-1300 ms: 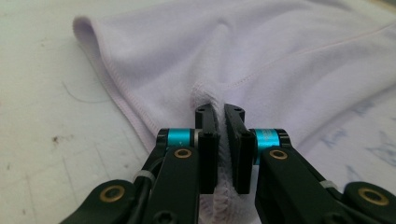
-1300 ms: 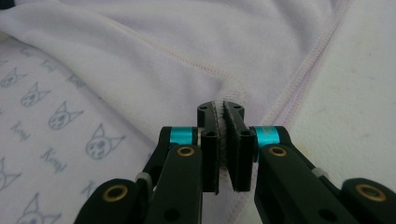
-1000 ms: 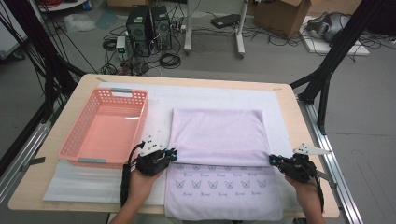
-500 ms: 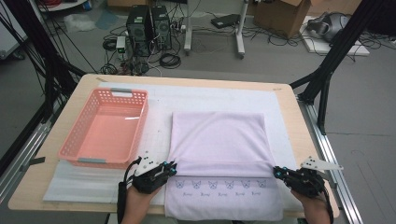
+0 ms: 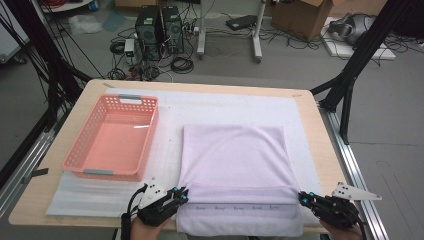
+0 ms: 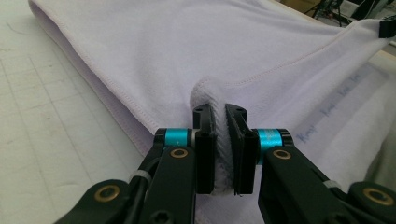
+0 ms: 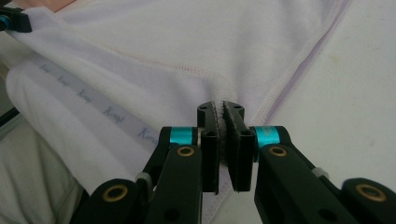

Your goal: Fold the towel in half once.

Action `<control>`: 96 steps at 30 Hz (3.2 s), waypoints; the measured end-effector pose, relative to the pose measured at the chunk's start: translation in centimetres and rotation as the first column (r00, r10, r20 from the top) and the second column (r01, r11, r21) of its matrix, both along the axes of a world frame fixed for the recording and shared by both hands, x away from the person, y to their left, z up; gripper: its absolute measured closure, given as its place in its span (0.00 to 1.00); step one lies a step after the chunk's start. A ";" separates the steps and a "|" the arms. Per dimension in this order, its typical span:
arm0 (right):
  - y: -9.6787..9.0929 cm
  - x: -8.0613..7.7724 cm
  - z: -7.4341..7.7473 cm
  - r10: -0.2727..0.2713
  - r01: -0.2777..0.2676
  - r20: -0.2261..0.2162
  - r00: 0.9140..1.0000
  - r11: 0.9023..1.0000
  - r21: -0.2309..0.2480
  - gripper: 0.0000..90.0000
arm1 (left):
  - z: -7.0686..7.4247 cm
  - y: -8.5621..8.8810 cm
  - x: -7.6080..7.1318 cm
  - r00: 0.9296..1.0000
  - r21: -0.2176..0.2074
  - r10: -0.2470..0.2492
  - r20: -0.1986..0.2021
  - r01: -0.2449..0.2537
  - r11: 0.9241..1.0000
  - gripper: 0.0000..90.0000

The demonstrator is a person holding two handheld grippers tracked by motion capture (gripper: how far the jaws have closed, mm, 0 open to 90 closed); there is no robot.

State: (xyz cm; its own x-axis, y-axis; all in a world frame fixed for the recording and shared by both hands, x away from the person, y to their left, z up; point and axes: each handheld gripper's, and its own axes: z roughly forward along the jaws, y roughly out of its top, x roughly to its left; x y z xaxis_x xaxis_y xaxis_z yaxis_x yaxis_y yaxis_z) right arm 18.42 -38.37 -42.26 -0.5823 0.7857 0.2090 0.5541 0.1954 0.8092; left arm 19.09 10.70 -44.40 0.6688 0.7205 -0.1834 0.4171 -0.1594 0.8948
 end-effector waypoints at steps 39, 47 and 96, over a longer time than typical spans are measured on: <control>0.2 -1.5 -0.8 0.073 -0.074 -0.070 0.995 0.997 -0.011 0.94 | -0.4 0.0 -1.5 0.994 0.012 -0.058 -0.093 0.060 0.998 0.92; -0.9 -3.0 -0.9 0.142 -0.140 -0.109 0.984 0.990 0.026 0.74 | 0.0 1.2 -2.7 0.997 -0.061 -0.061 -0.057 0.057 0.996 0.60; 1.7 7.1 -2.6 -0.195 0.187 -0.084 0.977 0.978 -0.095 0.95 | -0.9 -0.7 10.8 0.970 0.113 0.157 -0.185 -0.138 0.984 0.87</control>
State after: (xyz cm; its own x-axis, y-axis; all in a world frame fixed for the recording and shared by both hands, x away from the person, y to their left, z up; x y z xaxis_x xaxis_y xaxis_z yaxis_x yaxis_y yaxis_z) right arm 25.51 -36.71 -44.89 -0.4016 0.8976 0.1817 0.6589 0.1454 0.7380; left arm 29.94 9.98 -45.35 0.5127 0.8296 -0.2211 0.6055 -0.1668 0.7781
